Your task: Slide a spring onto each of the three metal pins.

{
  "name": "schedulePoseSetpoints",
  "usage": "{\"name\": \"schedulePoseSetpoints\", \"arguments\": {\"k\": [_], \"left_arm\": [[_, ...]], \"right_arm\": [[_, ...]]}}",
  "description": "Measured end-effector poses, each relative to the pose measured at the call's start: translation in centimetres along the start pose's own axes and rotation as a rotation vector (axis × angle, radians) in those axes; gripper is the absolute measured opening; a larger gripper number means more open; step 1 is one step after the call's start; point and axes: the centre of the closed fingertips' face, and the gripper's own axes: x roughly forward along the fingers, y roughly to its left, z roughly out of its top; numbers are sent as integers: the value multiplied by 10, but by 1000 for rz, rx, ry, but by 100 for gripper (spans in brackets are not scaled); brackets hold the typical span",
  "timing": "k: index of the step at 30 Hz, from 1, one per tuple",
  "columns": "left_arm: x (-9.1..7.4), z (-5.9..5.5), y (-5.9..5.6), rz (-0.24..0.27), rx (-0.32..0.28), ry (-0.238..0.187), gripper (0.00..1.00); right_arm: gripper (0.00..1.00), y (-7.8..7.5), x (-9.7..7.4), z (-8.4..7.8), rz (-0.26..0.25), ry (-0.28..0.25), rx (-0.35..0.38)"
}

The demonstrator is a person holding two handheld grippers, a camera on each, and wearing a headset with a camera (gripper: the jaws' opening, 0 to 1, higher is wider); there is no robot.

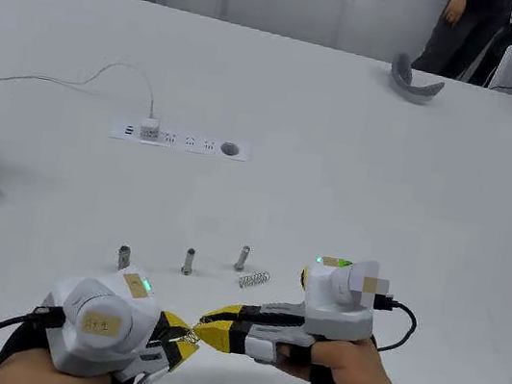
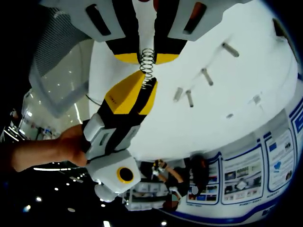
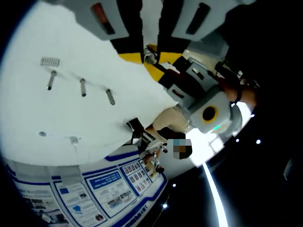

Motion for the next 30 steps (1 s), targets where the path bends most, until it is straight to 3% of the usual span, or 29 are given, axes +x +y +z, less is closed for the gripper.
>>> {"name": "schedulePoseSetpoints", "arguments": {"k": [4,13,16,22,30], "left_arm": [[1,3,-2,-12,14,-3,10],[3,6,-5,-34,49,-3,10],[3,10,-7,-49,57,-16,10],[5,10,-10,-63,92,-1,10],[5,11,-14,-82,127,12,10]], "right_arm": [[12,2,-2,-1,4,75,-80],[12,2,-2,-3,19,190,-190],[13,4,-3,-8,30,247,-238],[13,4,-3,-16,39,340,-322],[13,5,-6,-17,56,359,-348]]}}
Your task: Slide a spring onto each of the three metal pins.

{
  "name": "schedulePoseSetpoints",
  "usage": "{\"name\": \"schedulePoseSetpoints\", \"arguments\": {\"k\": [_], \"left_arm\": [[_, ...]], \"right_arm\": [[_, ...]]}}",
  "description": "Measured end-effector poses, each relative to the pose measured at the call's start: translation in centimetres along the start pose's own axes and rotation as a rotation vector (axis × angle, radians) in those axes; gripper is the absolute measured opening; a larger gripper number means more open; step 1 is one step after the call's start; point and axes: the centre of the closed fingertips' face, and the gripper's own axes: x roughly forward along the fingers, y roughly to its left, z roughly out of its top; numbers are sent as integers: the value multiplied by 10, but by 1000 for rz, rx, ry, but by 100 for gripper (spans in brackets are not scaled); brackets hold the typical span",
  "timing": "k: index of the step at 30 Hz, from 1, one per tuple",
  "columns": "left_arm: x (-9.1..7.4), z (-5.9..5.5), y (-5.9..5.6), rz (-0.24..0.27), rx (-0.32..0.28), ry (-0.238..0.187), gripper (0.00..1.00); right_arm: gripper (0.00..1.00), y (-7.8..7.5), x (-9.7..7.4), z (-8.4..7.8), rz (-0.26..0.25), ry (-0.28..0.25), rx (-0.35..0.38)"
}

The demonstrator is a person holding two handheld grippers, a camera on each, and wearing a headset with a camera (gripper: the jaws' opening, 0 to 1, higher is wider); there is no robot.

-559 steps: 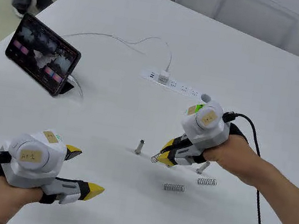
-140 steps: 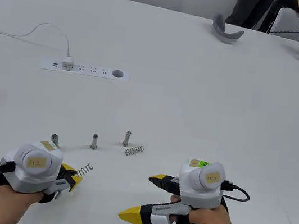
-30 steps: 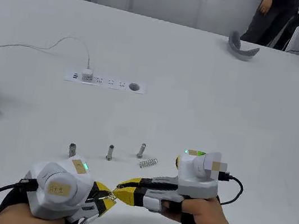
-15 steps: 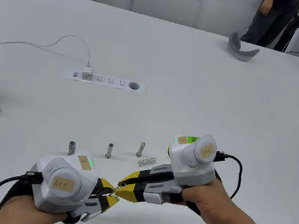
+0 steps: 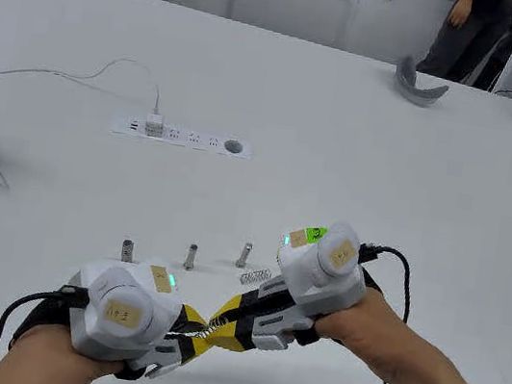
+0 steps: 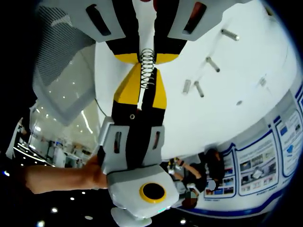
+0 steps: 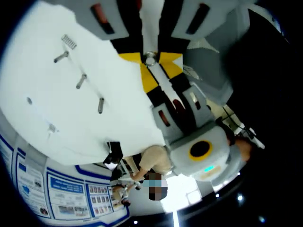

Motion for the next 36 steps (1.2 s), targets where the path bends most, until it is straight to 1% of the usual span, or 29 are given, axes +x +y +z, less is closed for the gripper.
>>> {"name": "schedulePoseSetpoints", "arguments": {"k": [2,5,7,15,17,20,23,25,28,30,36], "left_arm": [[0,-1,-2,-10,-3,6,10],[0,-3,-2,-9,5,15,10],[0,-4,-3,-7,-6,15,10],[-7,-8,1,11,-61,-12,11],[-8,-8,3,15,-86,-20,11],[-10,-10,5,24,-96,-22,12],[-12,-14,6,35,-108,-20,13],[-14,-17,8,44,-120,-22,13],[-17,-20,10,47,-158,-35,16],[-20,-23,11,57,-166,-34,17],[-27,-33,20,92,-199,-36,19]], "right_arm": [[12,1,1,-1,3,4,-5],[12,3,2,-1,1,9,-12],[12,3,3,-1,2,14,-14],[12,3,7,3,6,7,-9],[12,3,8,4,6,7,-9],[12,2,9,5,5,4,-9],[12,1,9,5,5,2,-7],[12,-2,9,4,-2,6,-4],[12,-4,8,3,-9,-1,4],[12,-5,8,4,-12,-8,8],[12,-7,7,1,-20,-7,15]]}}
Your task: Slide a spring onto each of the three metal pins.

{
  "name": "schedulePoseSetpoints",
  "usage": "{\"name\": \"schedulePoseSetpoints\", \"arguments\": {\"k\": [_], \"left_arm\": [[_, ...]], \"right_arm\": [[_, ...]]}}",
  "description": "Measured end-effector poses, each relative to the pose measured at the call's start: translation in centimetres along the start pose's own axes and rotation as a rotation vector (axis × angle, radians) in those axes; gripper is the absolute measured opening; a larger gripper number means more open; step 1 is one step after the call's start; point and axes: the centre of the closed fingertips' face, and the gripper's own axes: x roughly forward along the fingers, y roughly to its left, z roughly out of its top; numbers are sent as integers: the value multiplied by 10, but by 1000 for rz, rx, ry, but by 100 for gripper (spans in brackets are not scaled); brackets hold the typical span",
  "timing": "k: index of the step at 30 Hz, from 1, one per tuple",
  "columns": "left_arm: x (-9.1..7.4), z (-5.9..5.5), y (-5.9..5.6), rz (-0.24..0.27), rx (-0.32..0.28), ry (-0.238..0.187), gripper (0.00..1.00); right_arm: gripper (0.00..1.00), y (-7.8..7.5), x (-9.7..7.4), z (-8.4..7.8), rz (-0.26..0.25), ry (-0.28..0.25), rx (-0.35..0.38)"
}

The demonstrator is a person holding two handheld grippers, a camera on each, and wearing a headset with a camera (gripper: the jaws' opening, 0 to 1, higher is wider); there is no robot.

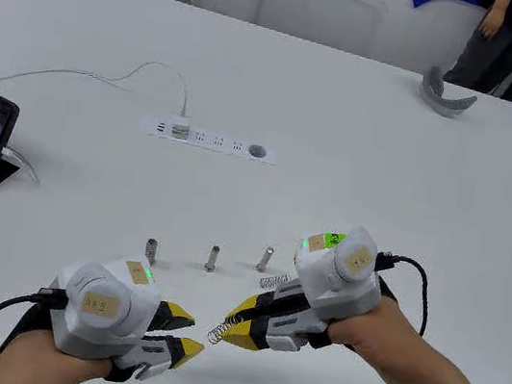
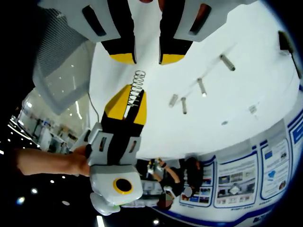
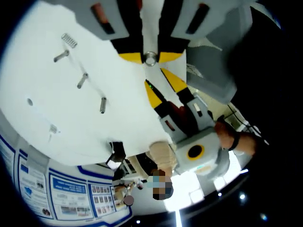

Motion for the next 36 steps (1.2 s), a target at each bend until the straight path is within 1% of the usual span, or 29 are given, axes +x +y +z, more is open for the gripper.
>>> {"name": "schedulePoseSetpoints", "arguments": {"k": [5,15,19,22,26,29,32,36], "left_arm": [[-5,-5,8,23,-20,1,21],[-12,-9,21,74,-58,-13,25],[-15,-12,26,88,-72,-9,29],[-16,-16,29,97,-70,-1,30],[-20,-17,35,114,-86,-11,33],[-22,-20,39,128,-101,-19,35],[-25,-26,44,145,-121,-17,38],[-30,-30,49,165,-141,-22,41]], "right_arm": [[12,-4,-1,-3,-12,6,6],[12,-16,-5,-9,-34,19,16],[12,-22,-6,-8,-35,18,23],[12,-26,-5,-6,-38,18,28],[12,-31,-4,-5,-41,25,20],[12,-37,-5,-5,-48,33,12],[12,-44,-6,-5,-58,39,11],[12,-49,-7,-6,-61,48,0]]}}
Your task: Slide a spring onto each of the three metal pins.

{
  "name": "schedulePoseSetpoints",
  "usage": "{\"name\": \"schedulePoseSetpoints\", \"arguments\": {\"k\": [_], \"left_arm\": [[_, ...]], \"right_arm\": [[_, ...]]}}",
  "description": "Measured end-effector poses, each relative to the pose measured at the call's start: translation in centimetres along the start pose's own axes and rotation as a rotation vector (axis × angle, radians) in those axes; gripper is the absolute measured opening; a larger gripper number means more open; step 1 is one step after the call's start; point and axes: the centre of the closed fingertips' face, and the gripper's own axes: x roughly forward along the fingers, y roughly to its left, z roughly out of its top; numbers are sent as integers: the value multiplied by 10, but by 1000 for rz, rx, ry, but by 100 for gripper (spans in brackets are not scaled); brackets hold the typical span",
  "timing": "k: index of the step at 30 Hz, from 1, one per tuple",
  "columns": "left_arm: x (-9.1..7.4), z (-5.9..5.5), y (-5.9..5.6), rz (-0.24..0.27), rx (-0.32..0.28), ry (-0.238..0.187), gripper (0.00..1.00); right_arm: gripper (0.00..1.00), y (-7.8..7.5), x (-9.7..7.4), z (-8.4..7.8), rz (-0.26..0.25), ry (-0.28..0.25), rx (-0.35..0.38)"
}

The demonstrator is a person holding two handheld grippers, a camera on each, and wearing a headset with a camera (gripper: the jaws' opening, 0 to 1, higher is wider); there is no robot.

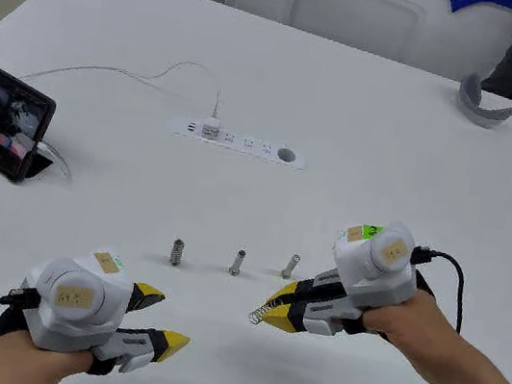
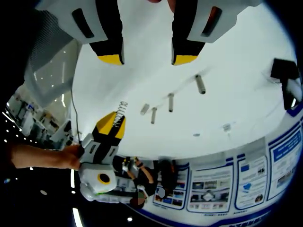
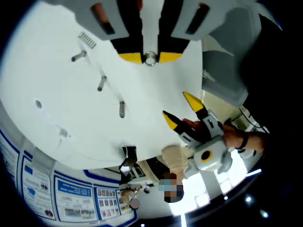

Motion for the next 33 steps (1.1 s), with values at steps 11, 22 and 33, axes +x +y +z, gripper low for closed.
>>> {"name": "schedulePoseSetpoints", "arguments": {"k": [11,22,33], "left_arm": [[-8,-6,14,44,-42,-1,50],[-13,-12,25,83,-74,10,61],[-17,-10,27,80,-65,3,72]], "right_arm": [[12,-25,1,-1,-44,49,-29],[12,-45,8,2,-67,74,-55],[12,-60,19,8,-76,92,-81]]}}
